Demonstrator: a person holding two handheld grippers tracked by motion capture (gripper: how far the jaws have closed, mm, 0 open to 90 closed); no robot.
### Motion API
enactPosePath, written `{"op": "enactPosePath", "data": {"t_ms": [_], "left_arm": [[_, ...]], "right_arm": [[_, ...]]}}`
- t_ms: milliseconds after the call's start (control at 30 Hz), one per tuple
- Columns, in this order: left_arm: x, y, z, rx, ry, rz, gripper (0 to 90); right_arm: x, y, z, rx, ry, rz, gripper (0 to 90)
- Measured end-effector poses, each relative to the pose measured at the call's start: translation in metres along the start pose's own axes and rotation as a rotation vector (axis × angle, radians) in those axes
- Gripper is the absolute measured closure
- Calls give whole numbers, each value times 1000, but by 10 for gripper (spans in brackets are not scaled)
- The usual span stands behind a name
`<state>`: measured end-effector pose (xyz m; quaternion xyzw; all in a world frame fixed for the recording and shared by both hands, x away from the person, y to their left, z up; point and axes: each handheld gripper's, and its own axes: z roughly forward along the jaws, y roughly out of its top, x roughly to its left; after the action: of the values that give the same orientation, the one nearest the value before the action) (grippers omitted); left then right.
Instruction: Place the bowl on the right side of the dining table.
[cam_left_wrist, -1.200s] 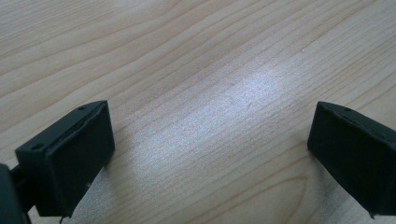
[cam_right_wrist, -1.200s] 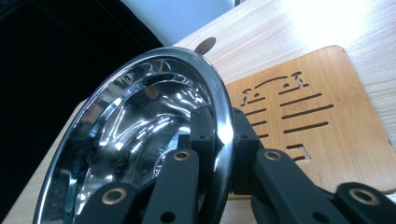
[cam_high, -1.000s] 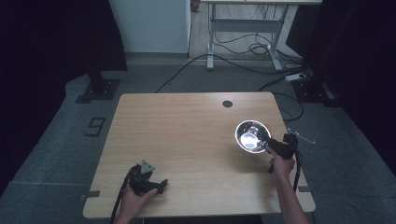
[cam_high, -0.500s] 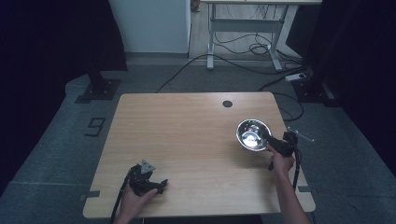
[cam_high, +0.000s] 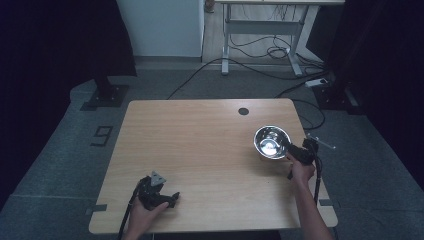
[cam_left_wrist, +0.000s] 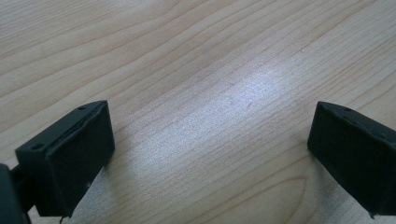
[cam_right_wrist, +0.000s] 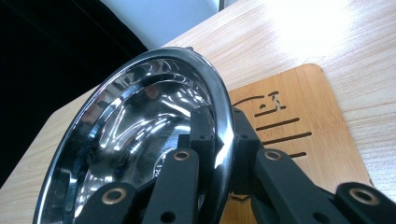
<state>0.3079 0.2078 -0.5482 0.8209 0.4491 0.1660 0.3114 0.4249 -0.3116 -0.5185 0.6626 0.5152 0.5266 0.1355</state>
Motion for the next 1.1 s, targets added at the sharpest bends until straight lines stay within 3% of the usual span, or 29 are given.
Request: {"op": "enactPosePath", "data": {"t_ms": [1100], "left_arm": [[0,0,0,0,0,0,0]], "right_arm": [[-22,8,10,4,-58,6,831]]}}
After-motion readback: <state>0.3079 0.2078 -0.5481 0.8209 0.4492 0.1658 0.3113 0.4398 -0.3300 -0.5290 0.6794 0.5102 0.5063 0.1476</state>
